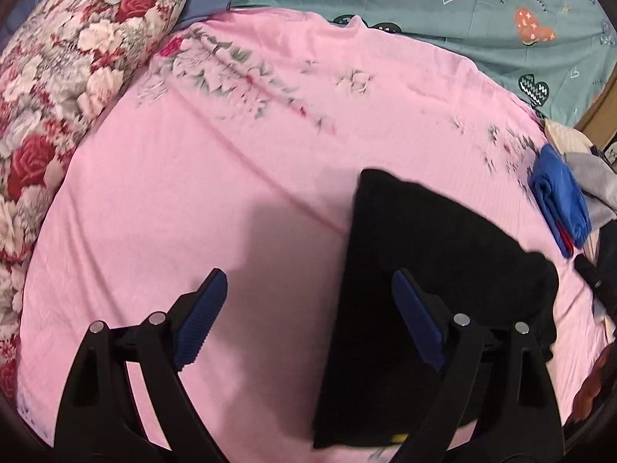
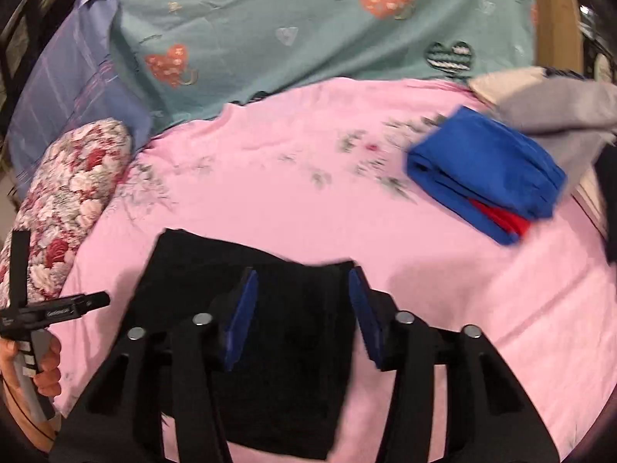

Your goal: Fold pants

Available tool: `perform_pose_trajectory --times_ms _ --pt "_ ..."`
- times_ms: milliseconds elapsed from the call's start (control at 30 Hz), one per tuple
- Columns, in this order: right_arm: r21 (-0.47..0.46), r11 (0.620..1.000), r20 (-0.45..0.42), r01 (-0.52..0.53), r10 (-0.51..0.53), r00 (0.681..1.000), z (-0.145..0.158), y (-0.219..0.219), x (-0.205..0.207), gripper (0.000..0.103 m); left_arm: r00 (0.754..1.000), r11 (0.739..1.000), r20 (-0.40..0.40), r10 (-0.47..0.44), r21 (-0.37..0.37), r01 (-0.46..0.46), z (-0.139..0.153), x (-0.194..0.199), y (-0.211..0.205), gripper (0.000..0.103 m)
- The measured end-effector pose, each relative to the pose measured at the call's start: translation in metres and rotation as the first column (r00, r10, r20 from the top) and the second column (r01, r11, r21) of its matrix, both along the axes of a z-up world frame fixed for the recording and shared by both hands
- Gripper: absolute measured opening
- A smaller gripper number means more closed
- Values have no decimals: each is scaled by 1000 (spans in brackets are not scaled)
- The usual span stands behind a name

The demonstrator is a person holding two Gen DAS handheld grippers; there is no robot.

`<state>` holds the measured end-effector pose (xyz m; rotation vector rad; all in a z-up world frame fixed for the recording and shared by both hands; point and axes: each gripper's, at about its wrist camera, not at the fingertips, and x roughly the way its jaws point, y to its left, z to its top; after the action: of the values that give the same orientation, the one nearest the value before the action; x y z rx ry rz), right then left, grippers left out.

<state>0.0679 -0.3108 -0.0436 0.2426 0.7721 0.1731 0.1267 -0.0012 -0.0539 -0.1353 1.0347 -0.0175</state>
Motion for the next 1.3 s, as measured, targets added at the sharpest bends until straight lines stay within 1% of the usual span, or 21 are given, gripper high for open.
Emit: perform_pose_trajectory --times_ms 100,233,267,333,367,433,467,533,567,633,700,767,800,867,933,1033,1067,1133,1200,1233,1300 --pt "-1 999 -58 -32 32 998 -14 27 28 24 997 999 -72 -42 -24 40 -16 27 -22 89" --pt "-14 999 -133 -48 45 990 -33 32 38 23 984 997 -171 -58 -53 50 -47 50 -40 89" --pt "-34 998 -166 -48 42 985 -42 28 41 23 980 998 -193 -50 -35 44 -56 60 -41 95" --pt "-49 998 -217 -44 32 976 -54 14 43 18 983 996 -182 14 84 1 -61 71 -38 97" --pt "-48 998 -227 -33 21 974 -58 4 42 4 984 995 -174 43 95 -27 -60 72 -34 98" --pt "-22 1000 -203 -13 8 979 -58 -10 33 0 983 994 -161 89 82 -77 -52 66 -29 97" --pt "-56 998 -180 10 -20 983 -55 -9 25 0 987 994 -140 83 79 -72 -47 60 -29 96" --pt "-161 986 -121 46 -66 990 -47 1 7 7 995 998 -100 25 63 -19 -36 44 -34 96" --pt "-140 990 -101 35 -50 994 -43 4 -2 18 995 999 -95 14 49 -10 -33 40 -34 96" --pt "-25 999 -71 -30 28 997 -35 10 -17 19 996 1000 -89 -4 2 4 -30 27 -35 96" --pt "9 996 -55 -88 88 995 -30 20 -28 20 995 1000 -102 -8 -4 8 -36 17 -37 96" --pt "13 987 -106 -161 162 981 -37 34 -35 27 991 1000 -130 -3 24 7 -51 13 -34 98" --pt "-30 986 -153 -162 156 976 -47 38 -37 32 988 1000 -153 5 6 -4 -60 11 -25 101" --pt "-102 985 -188 -141 120 975 -65 33 -40 28 984 996 -174 29 -77 -43 -65 7 -9 100" --pt "-65 989 -173 -137 124 977 -64 26 -47 26 983 994 -181 30 -99 -48 -58 3 -1 99" --pt "76 987 -133 -141 150 980 -44 15 -60 33 983 976 -184 6 -213 -46 -49 -11 12 99" --pt "89 985 -110 -147 156 982 -38 15 -65 36 983 970 -183 -10 -240 -35 -47 -15 13 99" --pt "69 983 -94 -172 178 979 -34 20 -69 41 984 978 -175 -23 -206 -14 -47 -26 6 99" --pt "78 978 -163 -192 202 966 -47 25 -63 43 987 995 -160 -26 -100 10 -54 -30 0 99" --pt "74 980 -230 -183 196 953 -59 25 -59 43 986 998 -168 -22 -63 11 -59 -30 -1 100" --pt "66 979 -238 -192 202 950 -64 25 -60 42 986 997 -165 -8 -80 -5 -63 -31 2 100"
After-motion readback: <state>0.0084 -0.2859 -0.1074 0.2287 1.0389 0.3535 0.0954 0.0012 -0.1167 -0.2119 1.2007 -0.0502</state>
